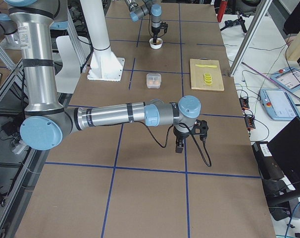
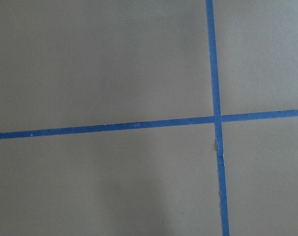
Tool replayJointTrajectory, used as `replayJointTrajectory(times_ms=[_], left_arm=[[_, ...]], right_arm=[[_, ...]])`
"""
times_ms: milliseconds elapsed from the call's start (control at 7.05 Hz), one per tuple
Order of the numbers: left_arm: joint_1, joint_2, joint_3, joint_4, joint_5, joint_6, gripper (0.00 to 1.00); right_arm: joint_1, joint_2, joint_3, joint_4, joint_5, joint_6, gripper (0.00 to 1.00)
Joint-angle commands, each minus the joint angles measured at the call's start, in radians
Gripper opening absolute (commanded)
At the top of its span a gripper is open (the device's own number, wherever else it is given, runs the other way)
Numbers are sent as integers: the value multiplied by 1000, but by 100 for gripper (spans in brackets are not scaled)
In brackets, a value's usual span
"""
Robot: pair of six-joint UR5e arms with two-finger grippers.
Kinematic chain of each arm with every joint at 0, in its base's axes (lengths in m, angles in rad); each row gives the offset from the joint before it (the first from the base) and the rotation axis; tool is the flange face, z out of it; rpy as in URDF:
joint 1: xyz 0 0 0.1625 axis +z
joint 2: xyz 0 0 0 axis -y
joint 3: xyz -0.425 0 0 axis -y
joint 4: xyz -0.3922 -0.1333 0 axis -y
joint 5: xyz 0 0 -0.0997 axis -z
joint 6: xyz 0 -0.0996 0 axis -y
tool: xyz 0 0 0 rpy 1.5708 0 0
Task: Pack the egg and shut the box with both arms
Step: 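Lower the left gripper into the bowl and close it on the egg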
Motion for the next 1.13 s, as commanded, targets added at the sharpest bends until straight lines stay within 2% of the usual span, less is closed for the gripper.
replayJointTrajectory(times_ms=[0,851,993], left_arm=[[0,-4,8,0,0,1,74],[0,-13,26,0,0,1,71],[0,-12,24,0,0,3,57]], right_arm=[[0,0,0,0,0,0,100],[0,0,0,0,0,0,100],[0,0,0,0,0,0,100]])
